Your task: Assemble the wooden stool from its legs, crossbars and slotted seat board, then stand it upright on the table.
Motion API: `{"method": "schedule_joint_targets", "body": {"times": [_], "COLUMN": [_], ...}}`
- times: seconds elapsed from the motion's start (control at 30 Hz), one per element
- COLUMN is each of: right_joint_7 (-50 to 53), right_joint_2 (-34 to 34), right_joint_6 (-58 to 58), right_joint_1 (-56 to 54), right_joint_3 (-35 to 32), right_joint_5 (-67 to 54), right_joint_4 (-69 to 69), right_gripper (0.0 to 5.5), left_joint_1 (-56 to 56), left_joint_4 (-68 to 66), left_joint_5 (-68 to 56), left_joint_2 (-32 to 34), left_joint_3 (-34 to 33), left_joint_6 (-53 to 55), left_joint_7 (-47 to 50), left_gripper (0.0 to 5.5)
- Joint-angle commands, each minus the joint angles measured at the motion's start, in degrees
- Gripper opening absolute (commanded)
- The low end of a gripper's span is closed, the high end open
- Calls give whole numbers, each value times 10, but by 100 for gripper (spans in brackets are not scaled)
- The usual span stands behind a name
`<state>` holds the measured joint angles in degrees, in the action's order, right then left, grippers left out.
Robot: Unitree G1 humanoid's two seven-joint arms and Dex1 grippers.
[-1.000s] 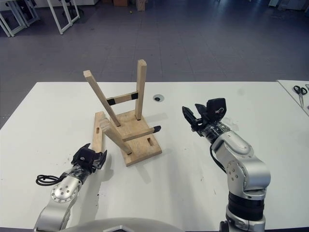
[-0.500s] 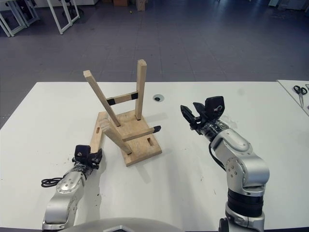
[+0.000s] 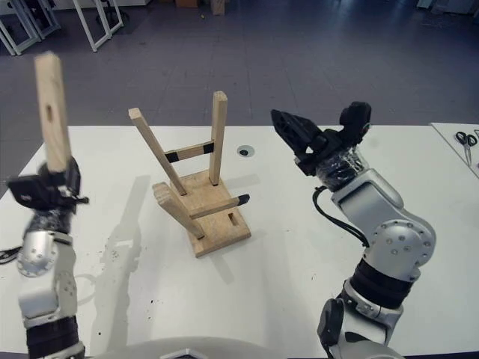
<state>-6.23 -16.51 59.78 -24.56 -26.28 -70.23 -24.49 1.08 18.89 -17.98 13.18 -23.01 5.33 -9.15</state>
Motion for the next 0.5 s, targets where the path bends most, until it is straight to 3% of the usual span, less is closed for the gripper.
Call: {"method": "schedule_joint_targets", "body": {"times": [0.03, 0.17, 0.3, 0.5], "right_joint_7": [31, 27, -16, -85], "right_joint_2": [-46, -93, -136, -170], "right_joint_6": [44, 46, 57, 83], "right_joint_1": [-25, -50, -72, -136], "right_joint_3": [21, 57, 87, 170], "right_joint_5": [-143, -293, -378, -423], "right_joint_4": [23, 68, 131, 159], "right_gripper": [368, 368, 440, 548], "left_joint_1": [110, 150, 192, 243], "left_joint_4": [49, 68, 44, 1], "left_joint_5": [-252, -540, -752, -845], "left_joint_2": [63, 151, 220, 287], "left_joint_3": [-19, -11, 11, 63], "left_joint_6": [133, 320, 426, 518], "left_joint_7": [-76, -106, -122, -189], "left_gripper": [212, 212, 212, 211]}}
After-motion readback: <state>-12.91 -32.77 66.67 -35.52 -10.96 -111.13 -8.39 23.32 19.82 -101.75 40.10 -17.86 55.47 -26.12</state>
